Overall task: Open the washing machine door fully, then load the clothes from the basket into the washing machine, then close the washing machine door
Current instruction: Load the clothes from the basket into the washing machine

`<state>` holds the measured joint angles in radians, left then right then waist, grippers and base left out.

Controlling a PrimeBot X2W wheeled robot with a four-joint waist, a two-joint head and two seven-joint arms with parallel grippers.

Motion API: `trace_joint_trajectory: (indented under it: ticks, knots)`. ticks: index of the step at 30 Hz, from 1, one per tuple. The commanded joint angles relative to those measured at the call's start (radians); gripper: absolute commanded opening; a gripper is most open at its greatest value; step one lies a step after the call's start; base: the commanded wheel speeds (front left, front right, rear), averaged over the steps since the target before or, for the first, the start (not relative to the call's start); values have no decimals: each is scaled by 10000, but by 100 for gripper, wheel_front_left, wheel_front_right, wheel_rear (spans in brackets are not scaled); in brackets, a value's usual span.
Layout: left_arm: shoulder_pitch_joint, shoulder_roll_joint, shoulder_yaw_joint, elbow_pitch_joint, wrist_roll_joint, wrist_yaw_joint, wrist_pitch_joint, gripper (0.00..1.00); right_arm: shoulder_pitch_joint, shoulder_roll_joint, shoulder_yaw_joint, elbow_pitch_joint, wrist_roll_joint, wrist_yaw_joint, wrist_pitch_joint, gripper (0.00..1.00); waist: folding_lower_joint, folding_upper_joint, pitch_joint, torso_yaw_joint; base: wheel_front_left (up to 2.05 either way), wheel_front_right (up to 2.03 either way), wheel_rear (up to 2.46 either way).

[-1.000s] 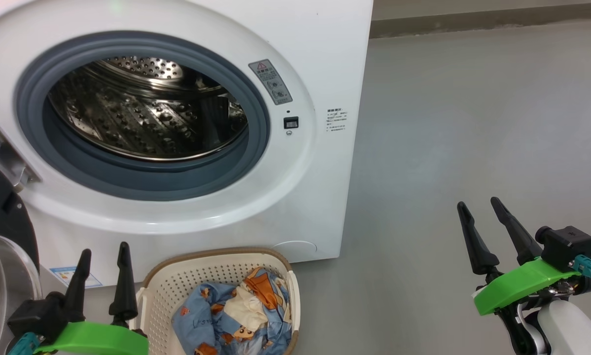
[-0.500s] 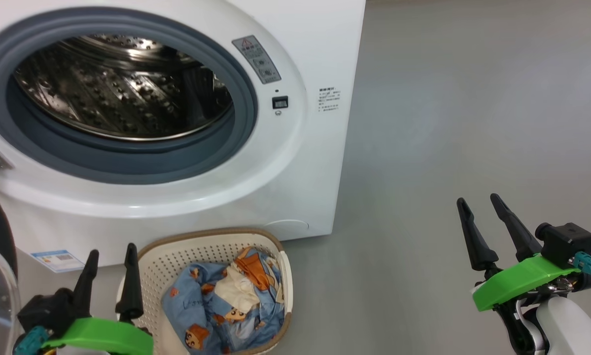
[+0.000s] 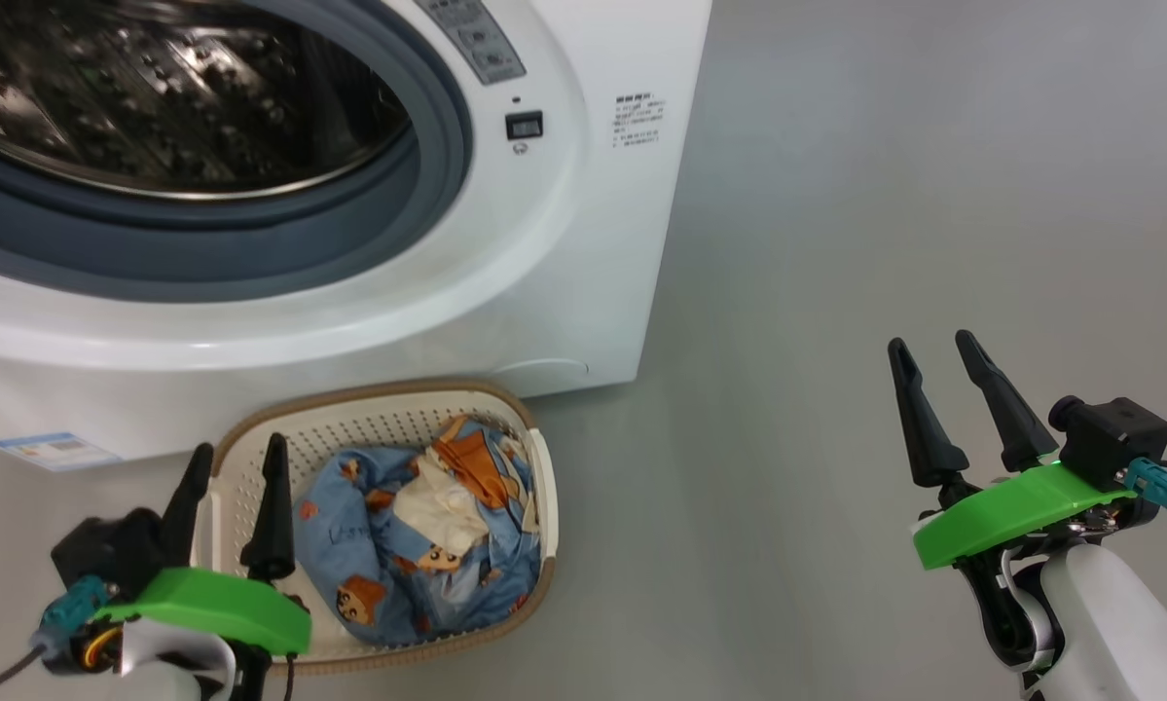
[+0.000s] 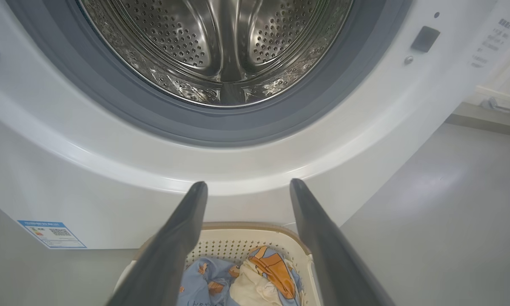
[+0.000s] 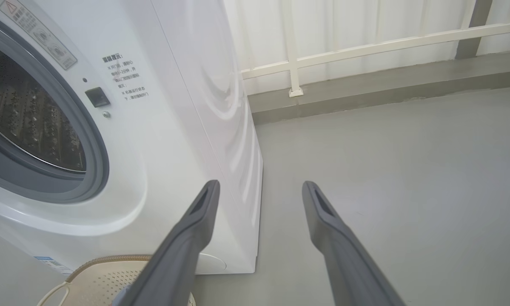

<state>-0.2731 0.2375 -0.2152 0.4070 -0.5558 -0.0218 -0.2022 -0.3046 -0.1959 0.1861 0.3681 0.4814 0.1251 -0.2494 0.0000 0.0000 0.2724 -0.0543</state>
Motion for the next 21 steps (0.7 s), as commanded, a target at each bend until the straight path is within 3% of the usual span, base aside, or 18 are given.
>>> trace_joint_trajectory:
  ticks: [1, 10, 21]
  knots:
    - [-374, 304, 307, -86, -42, -73, 16, 100, -192, -42, 96, -251, -150, 56, -124, 100, 0, 0, 534, -126, 0, 0, 0]
    - [-1375, 283, -58, 922, -30, -475, 164, 100, -425, 299, -102, -357, -345, 56, -124, 100, 0, 0, 1863, -294, 0, 0, 0]
    - [-3229, 143, -1004, 3522, 18, -997, 506, 100, -879, 667, -80, -297, -390, 56, -124, 100, 0, 0, 3701, -499, 0, 0, 0]
